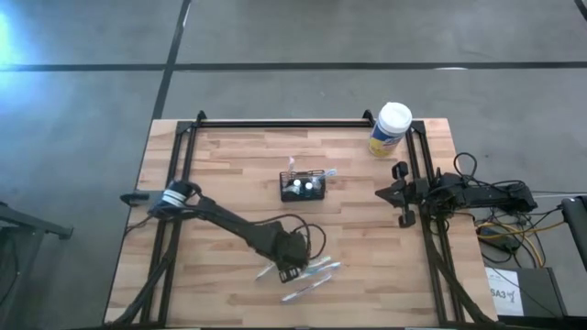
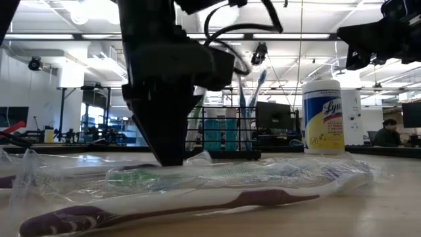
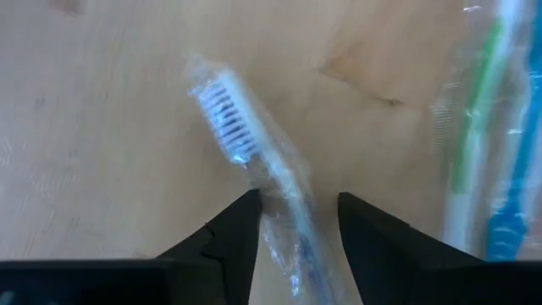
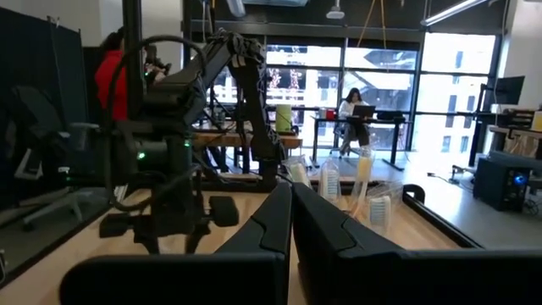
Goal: Pick & Place toothbrushing station
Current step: Put the top violet toothbrush in the wire organizer
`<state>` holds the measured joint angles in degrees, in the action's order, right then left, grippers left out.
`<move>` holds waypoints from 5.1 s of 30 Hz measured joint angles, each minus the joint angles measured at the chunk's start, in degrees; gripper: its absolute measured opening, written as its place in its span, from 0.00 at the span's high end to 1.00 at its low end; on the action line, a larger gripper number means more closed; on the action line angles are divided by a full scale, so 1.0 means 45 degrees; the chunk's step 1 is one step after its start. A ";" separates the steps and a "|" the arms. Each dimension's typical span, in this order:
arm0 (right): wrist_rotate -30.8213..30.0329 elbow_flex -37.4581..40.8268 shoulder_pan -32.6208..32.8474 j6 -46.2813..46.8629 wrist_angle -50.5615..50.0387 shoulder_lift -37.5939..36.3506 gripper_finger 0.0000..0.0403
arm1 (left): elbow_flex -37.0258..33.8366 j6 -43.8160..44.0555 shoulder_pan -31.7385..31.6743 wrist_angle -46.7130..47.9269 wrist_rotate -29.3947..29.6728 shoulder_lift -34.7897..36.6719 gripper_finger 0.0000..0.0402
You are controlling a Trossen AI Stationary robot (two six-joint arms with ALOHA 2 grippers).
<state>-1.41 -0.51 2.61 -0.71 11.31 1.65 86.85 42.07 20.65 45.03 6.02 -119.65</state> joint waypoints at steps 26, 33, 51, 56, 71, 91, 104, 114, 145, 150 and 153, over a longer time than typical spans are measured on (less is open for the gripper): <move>-0.0015 0.0000 0.0000 -0.0176 -0.0016 0.0000 0.98 | -0.1750 -0.4453 0.0149 -0.1166 0.1093 0.3122 0.96; -0.0015 0.0000 0.0000 -0.0172 -0.0095 0.0015 0.98 | -0.5441 -0.5009 0.0435 -0.5136 0.2676 0.8082 0.97; -0.0024 0.0000 0.0000 -0.0211 -0.0053 0.0053 0.98 | -1.6082 -0.5615 0.0286 -1.3484 0.5081 1.9664 0.97; -0.0029 0.0000 0.0000 -0.0210 -0.0055 0.0177 0.98 | -1.6474 -0.6192 0.0286 -1.3557 0.5067 2.0578 0.97; -0.0029 0.0000 -0.0010 -0.0215 -0.0083 0.0256 0.98 | -1.7631 -0.6608 0.0261 -1.3438 0.5625 2.2764 0.97; -0.0039 0.0000 -0.0005 -0.0331 -0.0071 0.0257 0.98 | -1.3716 -1.0740 -0.0933 -1.5624 0.6781 1.8117 0.97; -0.0036 0.0000 0.0000 -0.0562 -0.0092 0.0255 0.98 | -1.1924 -0.9632 -0.6551 -1.8022 -0.0507 1.3669 0.97; -0.0034 0.0000 0.0000 -0.0847 -0.0097 0.0256 0.98 | -1.2215 -0.9327 -0.7743 -2.0968 -0.2280 1.0260 0.97; -0.0029 -0.0001 -0.0005 -0.1269 -0.0287 0.0253 0.98 | -1.2292 -0.9402 -0.8155 -2.5231 -0.2987 0.5528 0.97; -0.0029 -0.0002 -0.0005 -0.1269 -0.0298 0.0255 0.98 | -1.2442 -0.9594 -0.8151 -2.5338 -0.2992 0.5130 0.97; -0.0029 -0.0002 -0.0005 -0.1269 -0.0316 0.0257 0.98 | -1.2640 -0.9624 -0.8151 -2.5384 -0.2992 0.4973 0.97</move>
<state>-1.54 -0.52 2.59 -6.42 9.89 2.81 29.96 -1.23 -16.03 -69.20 -7.45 -97.28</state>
